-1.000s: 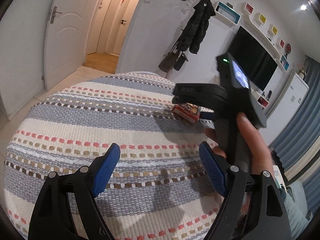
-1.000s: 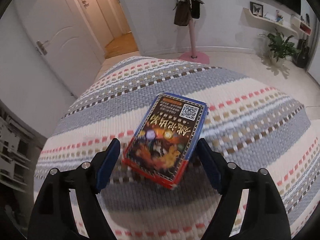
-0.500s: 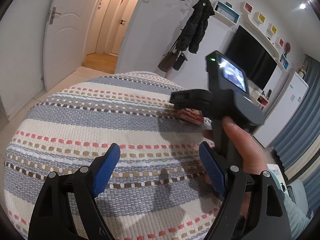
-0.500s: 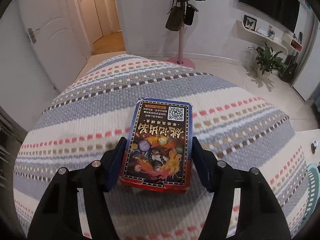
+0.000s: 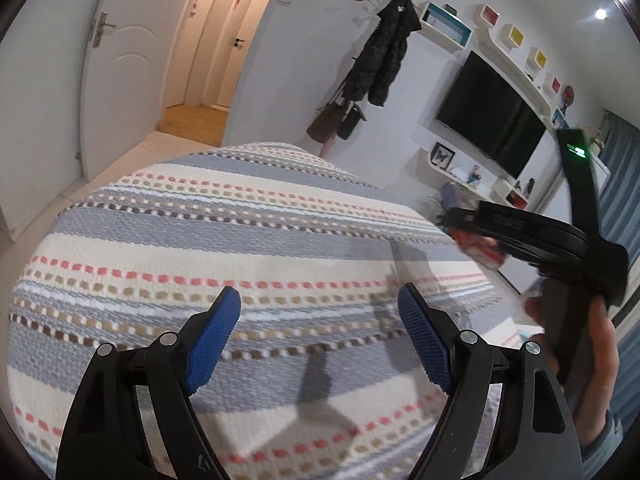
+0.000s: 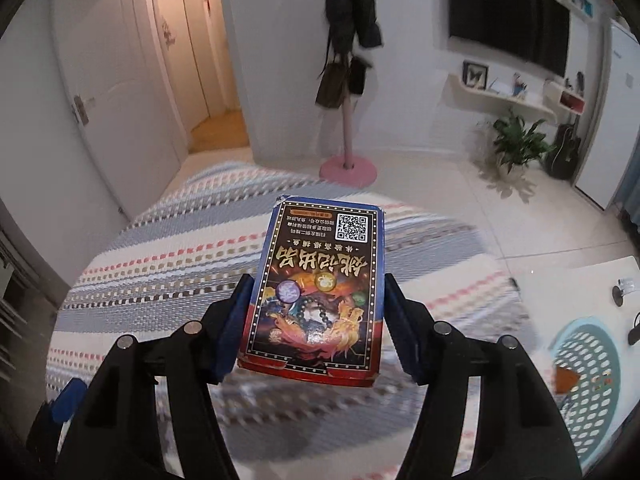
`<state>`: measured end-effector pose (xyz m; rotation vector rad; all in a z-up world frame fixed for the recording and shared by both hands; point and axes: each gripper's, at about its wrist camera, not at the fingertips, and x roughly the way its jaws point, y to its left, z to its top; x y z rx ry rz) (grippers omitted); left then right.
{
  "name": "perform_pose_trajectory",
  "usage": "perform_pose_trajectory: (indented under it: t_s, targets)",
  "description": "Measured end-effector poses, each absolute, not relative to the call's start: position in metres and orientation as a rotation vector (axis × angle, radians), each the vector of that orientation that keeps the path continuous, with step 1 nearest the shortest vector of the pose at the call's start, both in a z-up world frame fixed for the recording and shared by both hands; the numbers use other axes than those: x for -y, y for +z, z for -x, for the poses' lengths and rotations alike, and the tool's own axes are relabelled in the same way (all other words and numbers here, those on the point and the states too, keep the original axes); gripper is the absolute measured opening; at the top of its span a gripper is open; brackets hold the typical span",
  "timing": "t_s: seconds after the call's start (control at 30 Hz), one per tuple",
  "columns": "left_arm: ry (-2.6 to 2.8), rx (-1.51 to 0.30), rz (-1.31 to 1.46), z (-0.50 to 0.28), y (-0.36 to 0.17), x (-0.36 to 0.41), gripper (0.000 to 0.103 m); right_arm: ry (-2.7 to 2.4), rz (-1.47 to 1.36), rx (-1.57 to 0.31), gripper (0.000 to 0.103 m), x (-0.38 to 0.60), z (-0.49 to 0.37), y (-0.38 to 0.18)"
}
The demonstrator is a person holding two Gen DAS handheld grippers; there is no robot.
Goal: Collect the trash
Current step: 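Carry the card box to the blue basket and open the right tool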
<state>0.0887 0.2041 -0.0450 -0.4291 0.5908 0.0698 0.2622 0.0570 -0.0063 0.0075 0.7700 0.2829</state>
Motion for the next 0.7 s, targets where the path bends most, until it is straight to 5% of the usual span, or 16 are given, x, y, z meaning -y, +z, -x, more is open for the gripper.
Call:
perform_pose_trajectory:
  t_s: [0.7]
  targets:
    - [-0.198, -0.508, 0.232, -0.100, 0.026, -0.025, 0.093, -0.151, -0.077, -0.639, 0.060, 0.238, -0.188, 0.008]
